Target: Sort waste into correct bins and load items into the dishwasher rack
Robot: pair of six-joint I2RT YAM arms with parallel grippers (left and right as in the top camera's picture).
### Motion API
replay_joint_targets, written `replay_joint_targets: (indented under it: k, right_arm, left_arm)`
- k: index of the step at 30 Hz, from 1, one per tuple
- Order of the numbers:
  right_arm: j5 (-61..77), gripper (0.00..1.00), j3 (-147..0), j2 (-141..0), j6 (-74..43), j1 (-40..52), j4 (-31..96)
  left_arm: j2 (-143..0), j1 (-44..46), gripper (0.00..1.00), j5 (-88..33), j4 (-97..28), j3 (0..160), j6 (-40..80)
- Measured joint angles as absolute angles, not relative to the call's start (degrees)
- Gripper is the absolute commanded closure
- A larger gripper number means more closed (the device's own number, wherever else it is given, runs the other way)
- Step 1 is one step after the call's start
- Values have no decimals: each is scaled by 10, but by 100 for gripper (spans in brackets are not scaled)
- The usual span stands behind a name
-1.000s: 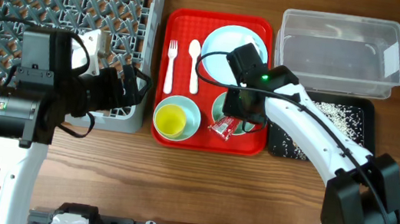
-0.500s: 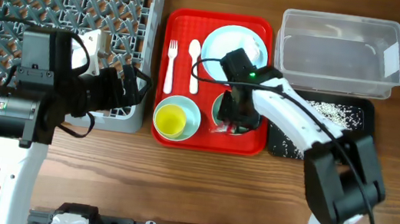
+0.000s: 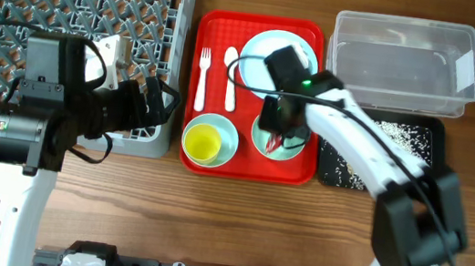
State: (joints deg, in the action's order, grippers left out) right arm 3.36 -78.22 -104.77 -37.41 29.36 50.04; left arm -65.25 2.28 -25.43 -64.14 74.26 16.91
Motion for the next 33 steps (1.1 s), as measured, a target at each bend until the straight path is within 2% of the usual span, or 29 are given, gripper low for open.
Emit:
replay_joint_targets:
  k: [5,10,11,13,14,15,19,25,29,33]
  right_arm:
    - [-10,96,-793,-954,-343,229,463]
    - [-60,96,-802,-924,-247,134,347]
    - [-65,92,-802,-929,-229,121,325]
    - [-72,65,-802,-945,-190,97,265]
    - [-76,17,-804,-960,-176,85,235]
    - [-78,0,-804,-976,-161,75,202]
    - [-75,0,-805,-1039,-131,51,178]
    - [-3,0,-804,-1002,-131,57,193]
    - [81,0,-804,-931,-133,92,243]
    - [103,0,-810,-908,-129,161,302]
  left_arm:
    - [-653,23,0,-254,-641,743,169]
    - [-653,23,0,-254,-641,743,169]
    - [-653,23,0,-254,-641,743,169]
    - [-653,23,0,-254,-642,743,169]
    - [-653,23,0,-254,-641,743,169]
    - [-653,23,0,-254,-641,743,169]
    - [-653,23,0,-254,-641,743,169]
    - [-653,23,0,-254,-641,743,169]
    - [-653,23,0,-254,-641,743,169]
    - [-653,23,0,-254,-641,743,169]
